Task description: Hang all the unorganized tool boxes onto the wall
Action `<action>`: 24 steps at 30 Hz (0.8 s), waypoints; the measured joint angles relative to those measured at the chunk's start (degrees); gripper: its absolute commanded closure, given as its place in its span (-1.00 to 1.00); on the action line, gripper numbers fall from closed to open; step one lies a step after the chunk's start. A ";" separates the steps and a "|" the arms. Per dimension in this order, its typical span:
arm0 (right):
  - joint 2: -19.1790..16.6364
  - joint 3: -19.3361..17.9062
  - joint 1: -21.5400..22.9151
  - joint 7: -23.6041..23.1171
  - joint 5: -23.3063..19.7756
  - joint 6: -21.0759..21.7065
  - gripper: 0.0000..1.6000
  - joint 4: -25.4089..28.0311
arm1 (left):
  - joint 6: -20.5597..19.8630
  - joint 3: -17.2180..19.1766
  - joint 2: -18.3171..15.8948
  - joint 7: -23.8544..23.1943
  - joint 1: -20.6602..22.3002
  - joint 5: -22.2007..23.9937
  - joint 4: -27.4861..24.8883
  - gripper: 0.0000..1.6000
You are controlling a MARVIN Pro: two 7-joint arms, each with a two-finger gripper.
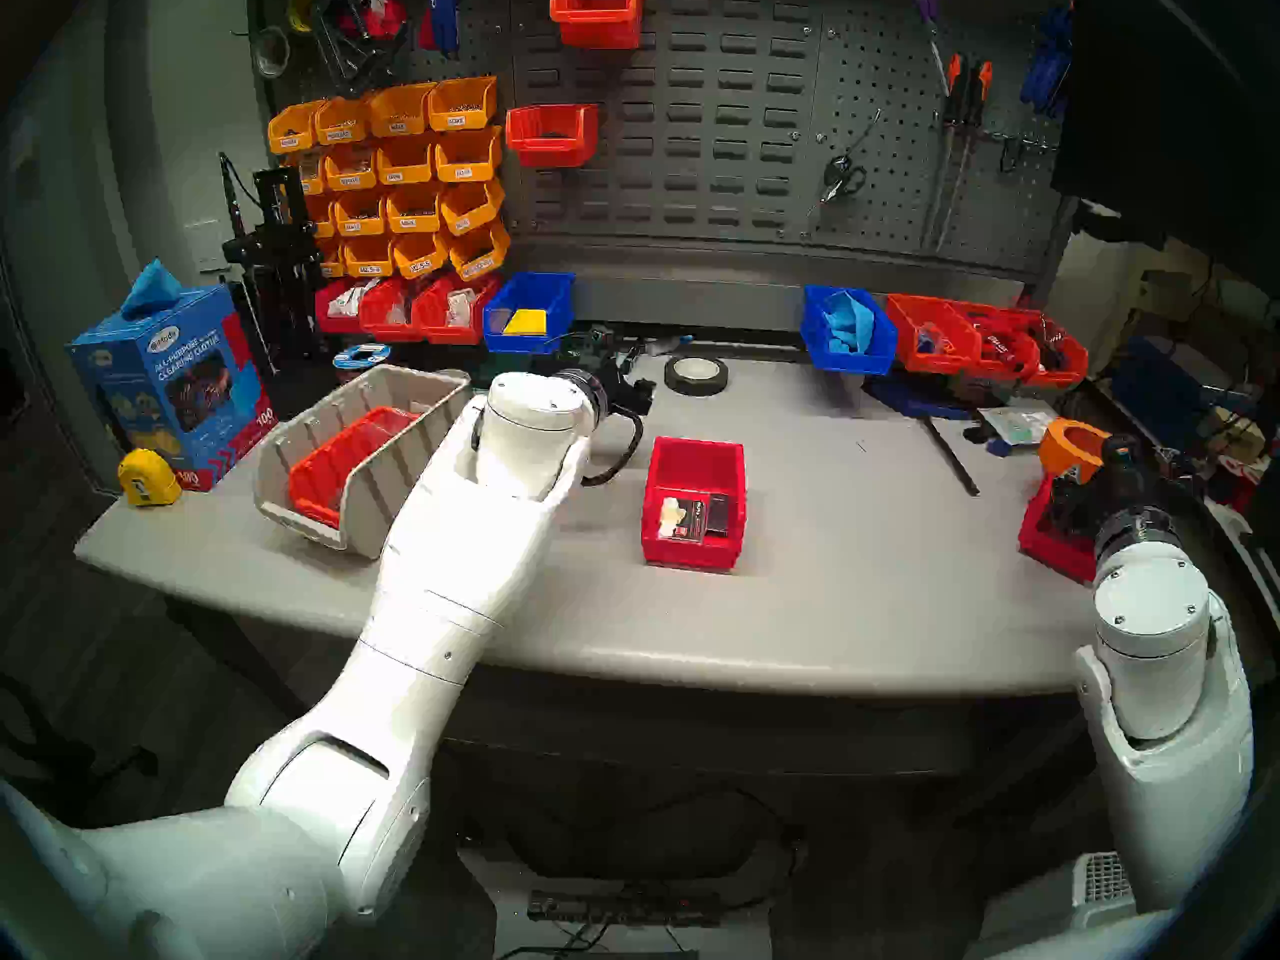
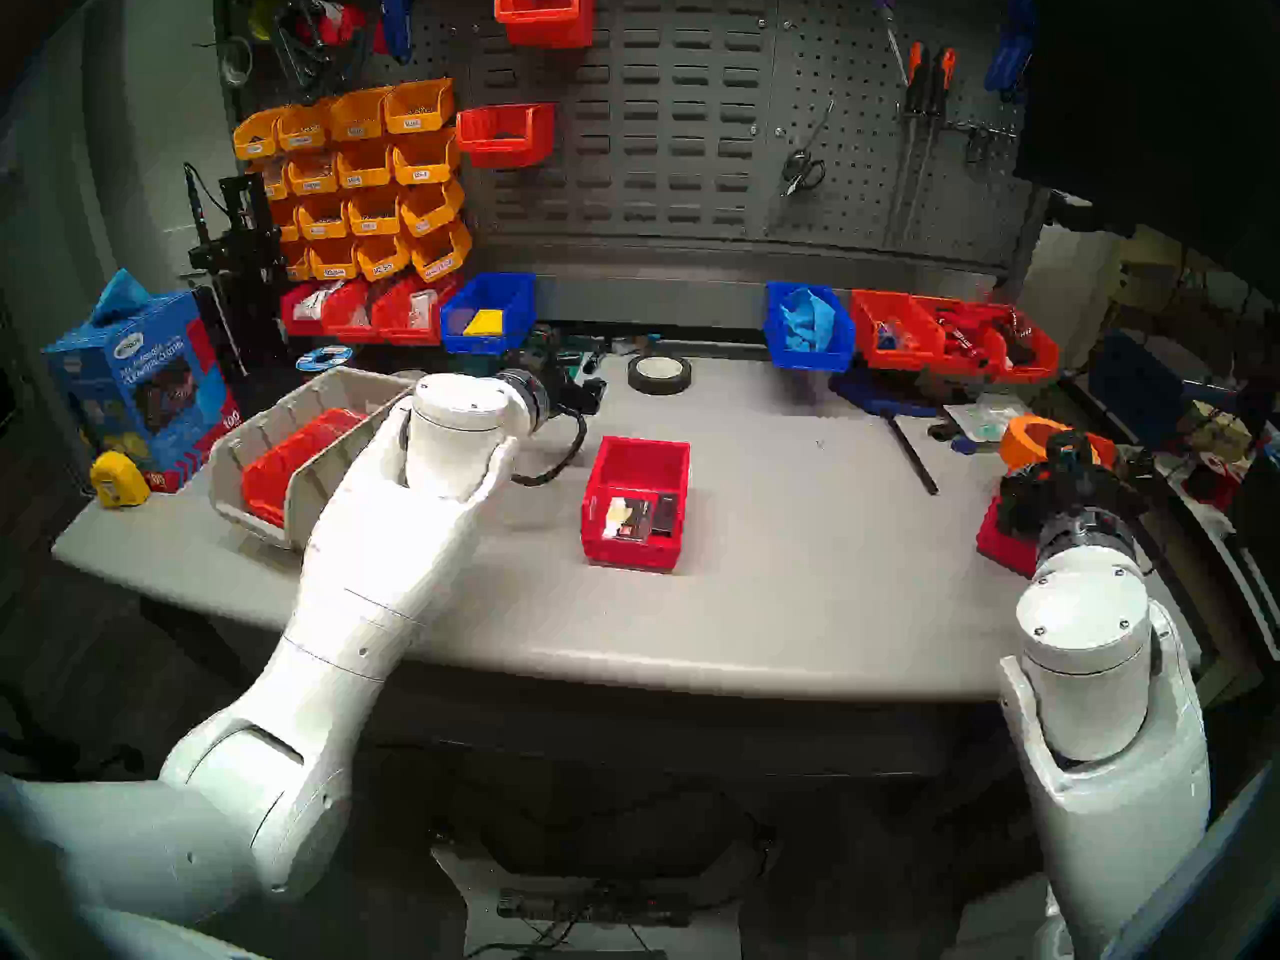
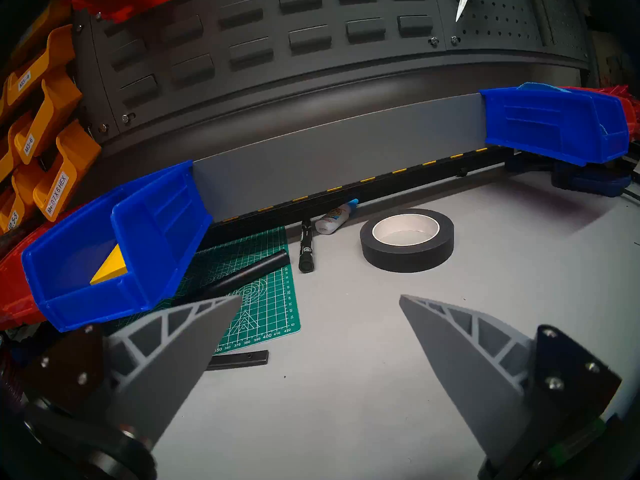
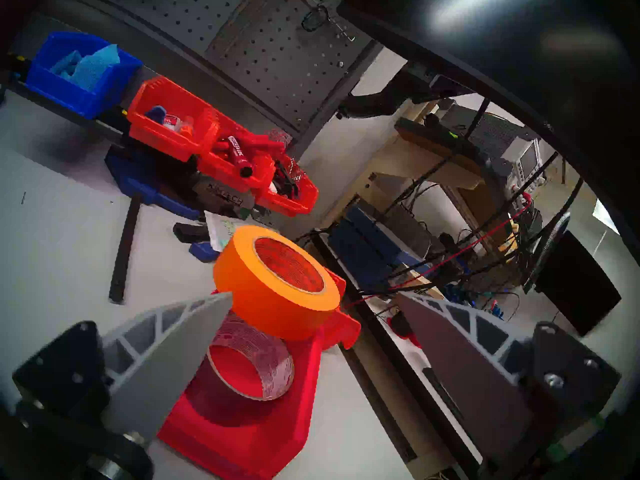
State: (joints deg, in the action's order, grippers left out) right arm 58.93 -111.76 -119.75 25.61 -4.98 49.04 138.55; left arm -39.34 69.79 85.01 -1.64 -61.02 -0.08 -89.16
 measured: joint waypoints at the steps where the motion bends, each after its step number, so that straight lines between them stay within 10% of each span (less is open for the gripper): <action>1: -0.31 -0.50 -0.32 -0.56 0.00 0.02 -1.00 0.01 | 0.00 0.01 0.01 -0.02 -0.01 -0.03 0.00 -1.00; 24: -7.48 -7.72 -6.90 -9.30 2.42 0.75 -1.00 -2.70 | -0.01 0.31 0.31 -0.41 -0.15 -0.60 0.00 -1.00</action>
State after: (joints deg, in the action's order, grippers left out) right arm 51.45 -119.48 -126.66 16.31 -2.56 49.79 135.85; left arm -39.35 70.10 85.31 -2.05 -61.17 -0.68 -89.16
